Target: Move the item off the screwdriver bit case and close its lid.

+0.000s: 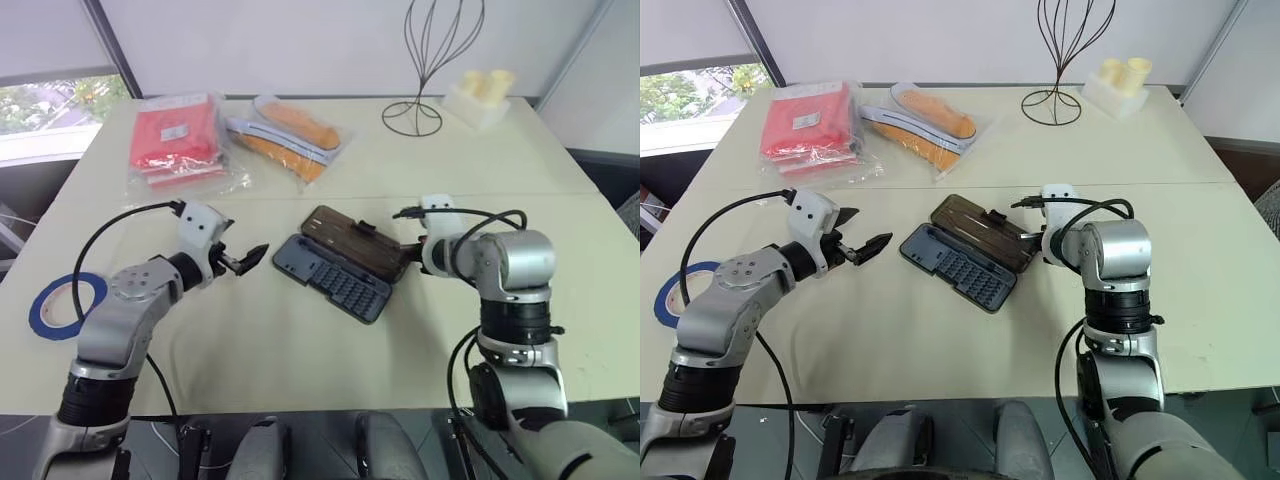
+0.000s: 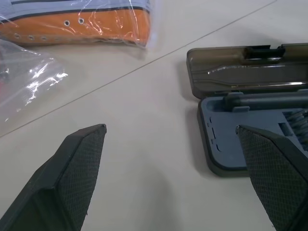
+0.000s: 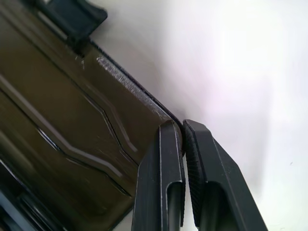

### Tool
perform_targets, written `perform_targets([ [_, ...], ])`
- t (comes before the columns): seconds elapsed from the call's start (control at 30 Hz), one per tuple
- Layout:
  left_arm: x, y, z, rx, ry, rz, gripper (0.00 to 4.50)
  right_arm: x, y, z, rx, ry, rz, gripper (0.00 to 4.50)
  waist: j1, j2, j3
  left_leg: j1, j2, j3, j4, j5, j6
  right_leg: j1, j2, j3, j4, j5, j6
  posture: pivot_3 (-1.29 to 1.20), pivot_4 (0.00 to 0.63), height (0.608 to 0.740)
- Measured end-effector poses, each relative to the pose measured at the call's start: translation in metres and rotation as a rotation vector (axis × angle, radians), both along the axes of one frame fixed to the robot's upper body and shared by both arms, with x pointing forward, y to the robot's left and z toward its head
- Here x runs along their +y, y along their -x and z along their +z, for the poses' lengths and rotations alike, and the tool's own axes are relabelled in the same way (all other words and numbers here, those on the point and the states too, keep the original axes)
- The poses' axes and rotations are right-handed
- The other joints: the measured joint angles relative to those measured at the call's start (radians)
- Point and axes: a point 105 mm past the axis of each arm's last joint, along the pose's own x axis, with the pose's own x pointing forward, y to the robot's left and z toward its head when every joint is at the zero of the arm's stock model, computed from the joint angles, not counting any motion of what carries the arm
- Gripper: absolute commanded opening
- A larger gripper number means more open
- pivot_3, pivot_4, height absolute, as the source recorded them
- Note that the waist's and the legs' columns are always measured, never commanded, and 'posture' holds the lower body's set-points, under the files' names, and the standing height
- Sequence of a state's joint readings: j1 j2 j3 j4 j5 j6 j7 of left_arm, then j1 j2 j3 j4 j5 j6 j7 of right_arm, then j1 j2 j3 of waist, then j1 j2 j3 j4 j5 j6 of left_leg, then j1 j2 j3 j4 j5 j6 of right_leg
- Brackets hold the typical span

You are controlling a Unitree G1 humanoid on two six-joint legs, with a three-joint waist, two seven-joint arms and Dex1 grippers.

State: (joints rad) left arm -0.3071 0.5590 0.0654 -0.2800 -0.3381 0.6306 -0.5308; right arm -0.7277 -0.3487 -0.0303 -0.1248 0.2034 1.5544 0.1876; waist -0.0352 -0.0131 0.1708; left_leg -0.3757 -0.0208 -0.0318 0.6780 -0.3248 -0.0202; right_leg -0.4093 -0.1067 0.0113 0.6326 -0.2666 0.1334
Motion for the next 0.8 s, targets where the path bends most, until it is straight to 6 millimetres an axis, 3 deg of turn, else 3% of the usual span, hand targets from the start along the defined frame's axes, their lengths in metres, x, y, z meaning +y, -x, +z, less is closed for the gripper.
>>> perform_targets([
  [0.37,0.0,-0.001,0.001,-0.005,-0.001,0.001,4.5,0.023,0.001,0.011,-0.125,0.165,0.399,0.04,0.003,0.0,0.0,-0.001,0.0,0.0,-0.001,0.0,0.0,0.0,0.0,0.0,-0.002,0.0,0.0,0.0,0.15,0.74],
  [0.8,0.003,-0.001,0.004,-0.015,-0.004,0.008,4.5,0.036,0.013,0.014,-0.139,0.213,0.636,0.04,0.022,0.0,0.001,-0.002,0.0,0.0,-0.001,0.0,0.0,-0.001,-0.001,0.0,-0.002,0.0,0.0,0.0,0.15,0.74],
])
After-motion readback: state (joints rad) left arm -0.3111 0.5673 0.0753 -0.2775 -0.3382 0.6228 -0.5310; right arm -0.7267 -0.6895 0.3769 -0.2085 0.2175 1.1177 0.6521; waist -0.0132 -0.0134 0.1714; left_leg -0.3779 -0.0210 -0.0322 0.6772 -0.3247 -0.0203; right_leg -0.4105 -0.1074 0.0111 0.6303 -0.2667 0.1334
